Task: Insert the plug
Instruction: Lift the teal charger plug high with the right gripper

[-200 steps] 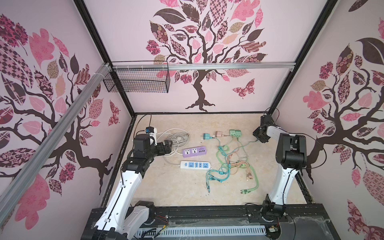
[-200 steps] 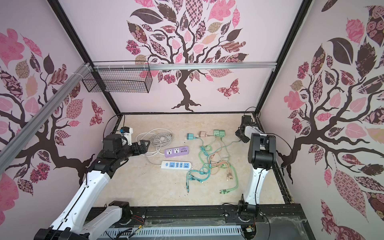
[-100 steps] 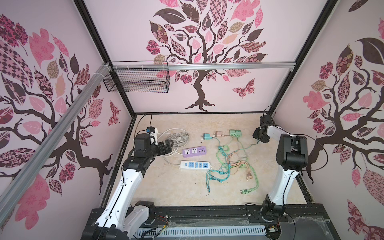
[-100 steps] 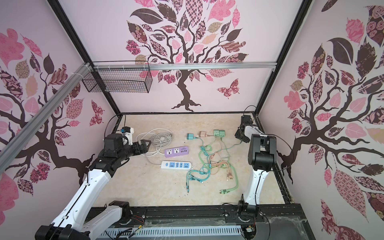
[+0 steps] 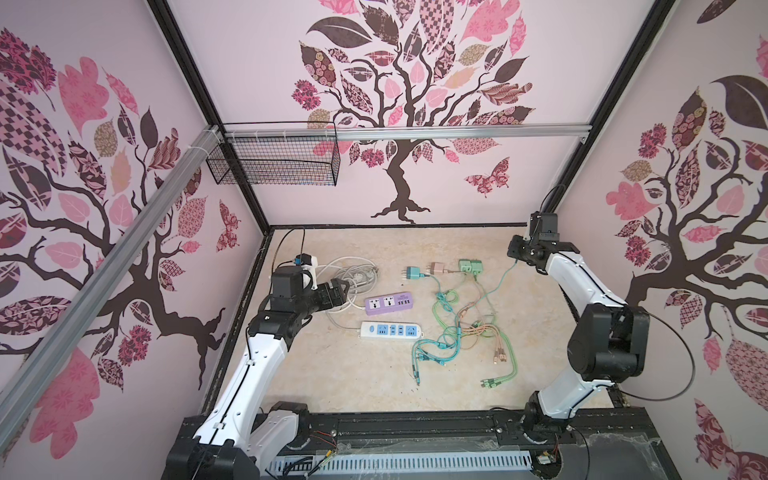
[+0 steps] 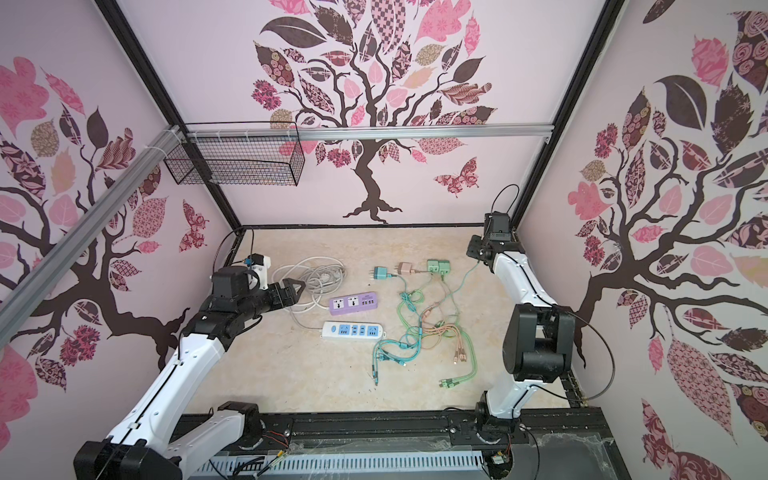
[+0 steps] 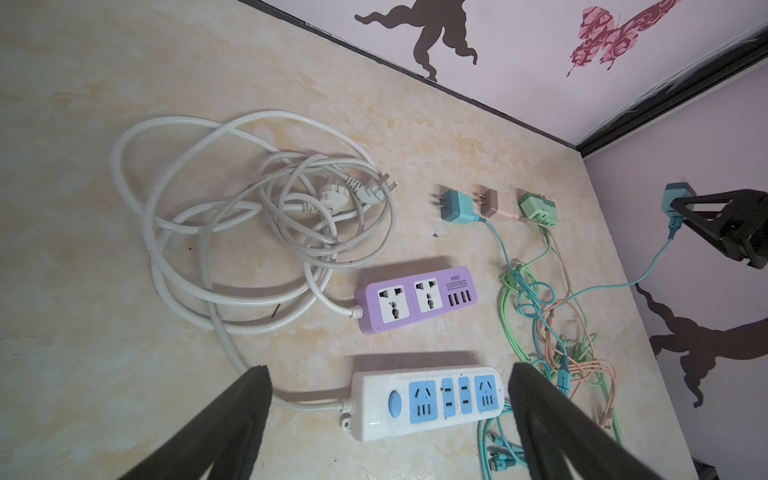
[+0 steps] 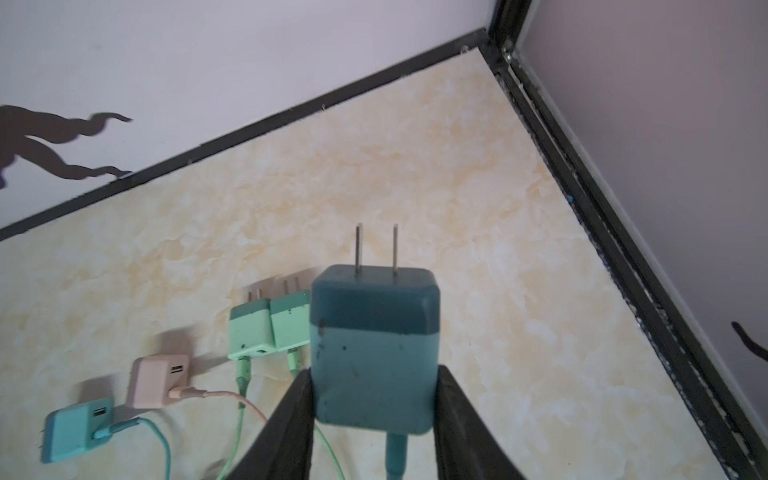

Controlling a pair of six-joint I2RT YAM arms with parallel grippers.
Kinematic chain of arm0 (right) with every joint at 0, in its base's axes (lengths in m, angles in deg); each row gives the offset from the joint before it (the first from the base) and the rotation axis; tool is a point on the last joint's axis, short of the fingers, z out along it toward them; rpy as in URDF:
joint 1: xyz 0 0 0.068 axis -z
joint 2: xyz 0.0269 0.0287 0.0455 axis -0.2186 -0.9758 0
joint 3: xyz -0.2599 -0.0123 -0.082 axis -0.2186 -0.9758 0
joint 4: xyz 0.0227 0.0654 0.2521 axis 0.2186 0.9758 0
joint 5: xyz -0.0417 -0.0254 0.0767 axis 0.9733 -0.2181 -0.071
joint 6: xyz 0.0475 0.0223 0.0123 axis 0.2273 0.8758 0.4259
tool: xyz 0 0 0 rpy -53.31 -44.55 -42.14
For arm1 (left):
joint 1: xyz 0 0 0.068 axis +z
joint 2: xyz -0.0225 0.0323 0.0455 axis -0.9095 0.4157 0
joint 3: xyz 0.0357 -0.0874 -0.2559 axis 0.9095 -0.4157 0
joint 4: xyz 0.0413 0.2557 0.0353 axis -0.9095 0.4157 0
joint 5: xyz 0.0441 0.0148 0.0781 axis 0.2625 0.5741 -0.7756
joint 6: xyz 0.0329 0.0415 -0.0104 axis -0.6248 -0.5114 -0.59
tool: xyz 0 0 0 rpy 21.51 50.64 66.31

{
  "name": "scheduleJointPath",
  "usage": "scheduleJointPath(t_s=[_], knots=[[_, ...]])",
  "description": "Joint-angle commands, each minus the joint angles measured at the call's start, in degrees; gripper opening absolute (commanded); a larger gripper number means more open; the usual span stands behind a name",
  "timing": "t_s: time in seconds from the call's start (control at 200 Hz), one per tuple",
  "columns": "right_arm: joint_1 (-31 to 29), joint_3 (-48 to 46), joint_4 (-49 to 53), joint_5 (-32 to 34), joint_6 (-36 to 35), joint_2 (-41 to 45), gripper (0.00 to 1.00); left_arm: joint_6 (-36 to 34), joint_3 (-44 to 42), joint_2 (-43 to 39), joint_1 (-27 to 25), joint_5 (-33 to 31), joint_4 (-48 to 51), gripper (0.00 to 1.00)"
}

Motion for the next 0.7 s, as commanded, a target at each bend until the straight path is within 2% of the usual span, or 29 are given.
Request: scheduleJointPath(t_s=[0.0,0.455,0.695], knots=[[-1.34,-0.96,-2.74,-3.6,-2.12,6.51,0.31,1.92,3.6,0.66,-0.24,3.61,-1.42,0.92],[-2.06,8.91,-1.5,-13.28,-3.88,19.65,0.32,7.33,3.68,1.17,-0.34,10.4,-5.92,0.91],[-2.21,17.67,-0.16,-17.7,-4.23,21.19,0.32,7.6,3.96,1.8,-1.61,10.99,-6.36,0.91]])
